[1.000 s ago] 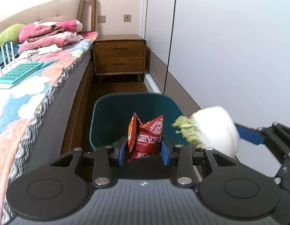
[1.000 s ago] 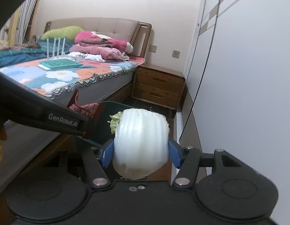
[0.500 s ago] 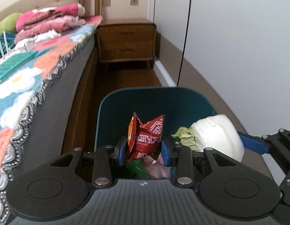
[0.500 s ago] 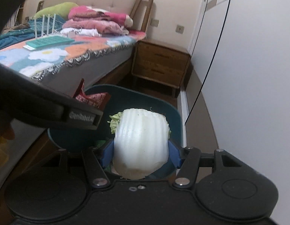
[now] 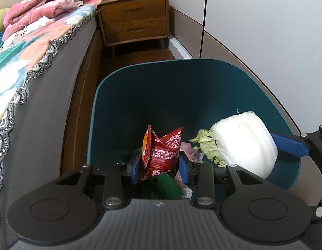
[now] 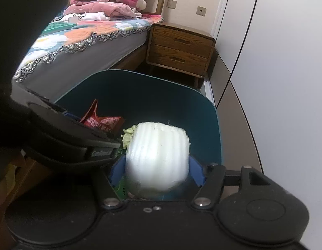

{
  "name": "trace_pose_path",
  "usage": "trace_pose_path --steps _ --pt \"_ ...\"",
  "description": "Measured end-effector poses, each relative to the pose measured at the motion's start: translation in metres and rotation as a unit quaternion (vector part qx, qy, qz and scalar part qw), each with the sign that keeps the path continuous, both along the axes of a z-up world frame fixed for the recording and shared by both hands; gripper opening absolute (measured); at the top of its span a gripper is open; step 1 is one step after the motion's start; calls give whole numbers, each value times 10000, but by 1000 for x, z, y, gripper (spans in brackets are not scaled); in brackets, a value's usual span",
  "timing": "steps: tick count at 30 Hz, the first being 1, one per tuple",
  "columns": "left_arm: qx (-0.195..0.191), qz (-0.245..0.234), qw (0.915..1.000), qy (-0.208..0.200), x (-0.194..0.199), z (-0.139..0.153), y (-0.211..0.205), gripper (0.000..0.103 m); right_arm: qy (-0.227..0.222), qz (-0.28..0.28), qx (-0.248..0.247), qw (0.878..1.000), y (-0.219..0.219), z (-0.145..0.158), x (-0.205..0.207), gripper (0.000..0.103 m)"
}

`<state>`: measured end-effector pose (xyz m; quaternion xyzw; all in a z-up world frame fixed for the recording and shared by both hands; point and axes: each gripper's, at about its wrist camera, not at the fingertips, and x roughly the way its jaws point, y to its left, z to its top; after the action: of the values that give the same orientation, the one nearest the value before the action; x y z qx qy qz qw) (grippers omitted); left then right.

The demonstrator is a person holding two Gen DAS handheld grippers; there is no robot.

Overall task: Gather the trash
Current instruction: 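Carry wrapper and cabbage into the green wastebasket and open both tools, then move both tools back down to the trash pile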

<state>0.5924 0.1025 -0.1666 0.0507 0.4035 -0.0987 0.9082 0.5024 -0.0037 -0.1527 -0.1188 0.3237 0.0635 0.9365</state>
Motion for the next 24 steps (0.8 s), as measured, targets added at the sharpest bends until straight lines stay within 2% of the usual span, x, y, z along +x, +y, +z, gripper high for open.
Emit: trace_pose_path --steps 4,9,14,24 --pt "-40 5 10000 45 3 0 0 38 -22 -23 -7 10000 2 1 2 66" --pt "-109 131 9998 -42 0 4 4 55 -203 -15 -86 9998 -1 5 -5 68" --pt "-239 181 9993 -238 -13 19 11 55 -375 65 161 9991 -9 18 -21 71" --pt "-245 97 9977 -619 -73 56 10 55 -622 276 628 9957 -32 45 -73 77"
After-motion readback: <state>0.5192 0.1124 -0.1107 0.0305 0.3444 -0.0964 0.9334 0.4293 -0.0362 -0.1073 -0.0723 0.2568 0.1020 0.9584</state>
